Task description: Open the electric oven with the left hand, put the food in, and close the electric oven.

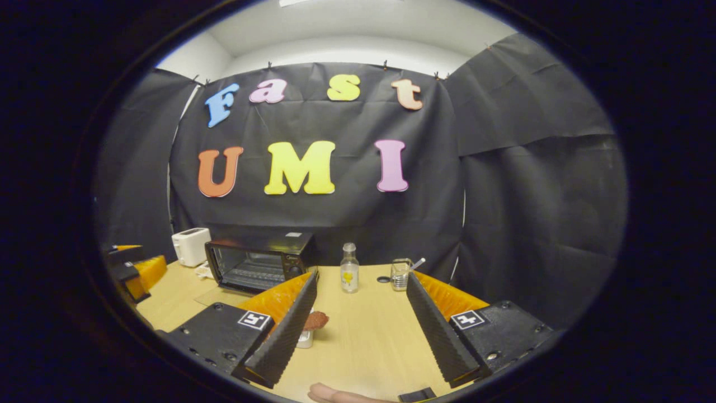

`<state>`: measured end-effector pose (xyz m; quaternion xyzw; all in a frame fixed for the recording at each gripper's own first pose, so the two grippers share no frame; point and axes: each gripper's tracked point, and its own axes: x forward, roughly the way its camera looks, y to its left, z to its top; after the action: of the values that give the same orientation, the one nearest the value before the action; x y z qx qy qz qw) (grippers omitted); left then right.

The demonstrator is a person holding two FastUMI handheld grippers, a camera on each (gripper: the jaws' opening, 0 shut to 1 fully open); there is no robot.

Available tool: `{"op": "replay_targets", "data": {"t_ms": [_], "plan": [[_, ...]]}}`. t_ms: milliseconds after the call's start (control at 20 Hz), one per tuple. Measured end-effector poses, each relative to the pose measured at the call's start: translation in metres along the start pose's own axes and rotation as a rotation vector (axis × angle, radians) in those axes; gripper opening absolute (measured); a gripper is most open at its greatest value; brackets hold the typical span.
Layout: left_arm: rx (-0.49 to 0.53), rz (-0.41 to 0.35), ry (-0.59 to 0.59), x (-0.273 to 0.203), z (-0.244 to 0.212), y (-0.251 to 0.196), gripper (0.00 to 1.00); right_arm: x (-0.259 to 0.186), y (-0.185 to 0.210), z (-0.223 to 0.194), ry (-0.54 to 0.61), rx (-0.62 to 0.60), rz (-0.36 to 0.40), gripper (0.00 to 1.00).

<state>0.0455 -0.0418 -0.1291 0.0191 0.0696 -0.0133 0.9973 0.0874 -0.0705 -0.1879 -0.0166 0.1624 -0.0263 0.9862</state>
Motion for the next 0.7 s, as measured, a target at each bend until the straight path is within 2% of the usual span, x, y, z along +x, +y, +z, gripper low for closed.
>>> {"op": "replay_targets", "data": {"t_ms": [250, 400, 550, 600, 700], "plan": [[0.015, -0.015, -0.128, -0.028, 0.041, 0.008, 0.94, 0.068, 0.004, -0.047, 0.183, -0.022, 0.082, 1.0], [0.007, -0.023, -0.113, -0.03, 0.037, 0.013, 0.94, 0.103, 0.017, -0.07, 0.258, -0.029, 0.177, 1.0], [0.017, 0.02, -0.106, -0.025, 0.036, 0.027, 0.95, 0.126, 0.033, -0.112, 0.424, 0.035, 0.286, 0.99], [0.016, 0.031, -0.108, -0.021, 0.035, 0.03, 0.95, 0.13, 0.038, -0.127, 0.484, 0.071, 0.322, 0.95], [0.002, -0.012, -0.098, -0.015, 0.029, 0.02, 0.95, 0.14, 0.049, -0.143, 0.575, 0.154, 0.382, 0.93]]}}
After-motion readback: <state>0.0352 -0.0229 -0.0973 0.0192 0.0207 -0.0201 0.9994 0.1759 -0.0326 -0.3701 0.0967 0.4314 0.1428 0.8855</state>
